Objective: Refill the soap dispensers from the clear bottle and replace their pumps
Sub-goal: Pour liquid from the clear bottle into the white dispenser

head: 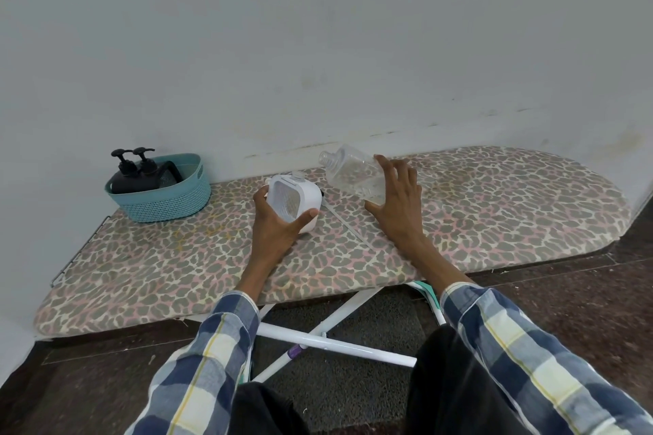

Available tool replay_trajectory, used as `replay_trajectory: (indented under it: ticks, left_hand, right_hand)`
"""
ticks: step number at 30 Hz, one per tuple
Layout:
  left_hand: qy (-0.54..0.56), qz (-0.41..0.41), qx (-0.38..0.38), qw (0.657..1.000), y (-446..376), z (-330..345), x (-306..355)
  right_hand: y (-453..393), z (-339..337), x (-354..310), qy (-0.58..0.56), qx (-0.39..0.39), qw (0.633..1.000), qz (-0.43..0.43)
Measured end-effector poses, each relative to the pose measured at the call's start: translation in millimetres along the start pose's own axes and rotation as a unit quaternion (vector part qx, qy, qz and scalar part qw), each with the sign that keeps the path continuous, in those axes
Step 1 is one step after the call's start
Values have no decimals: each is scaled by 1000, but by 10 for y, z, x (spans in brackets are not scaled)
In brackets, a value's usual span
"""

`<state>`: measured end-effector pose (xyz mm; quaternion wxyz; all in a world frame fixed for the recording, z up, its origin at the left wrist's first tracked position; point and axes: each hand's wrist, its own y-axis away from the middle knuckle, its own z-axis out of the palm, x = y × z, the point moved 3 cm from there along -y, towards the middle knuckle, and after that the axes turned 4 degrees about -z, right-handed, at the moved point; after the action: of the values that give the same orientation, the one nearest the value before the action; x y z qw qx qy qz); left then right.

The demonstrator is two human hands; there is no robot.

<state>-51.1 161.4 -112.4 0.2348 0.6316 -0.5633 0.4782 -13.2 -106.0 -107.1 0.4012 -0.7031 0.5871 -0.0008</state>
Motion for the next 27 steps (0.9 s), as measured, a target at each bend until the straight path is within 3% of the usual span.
replay_trajectory:
  ticks: [12, 19, 23, 27]
  left_hand:
    - [9, -8, -30, 999, -42, -30, -79]
    - [47, -32, 7, 998, -60, -37, -112]
    - [26, 11, 48, 998, -39, -56, -91]
    - [2, 68, 35, 997, -7, -13, -19]
  right_hand:
    - [9, -5, 14, -20, 16, 1000, 15]
    - [10, -5, 16, -20, 13, 1000, 13]
    - [13, -14, -3, -12, 10, 1000, 2]
    - [18, -32, -8, -5, 18, 1000, -5]
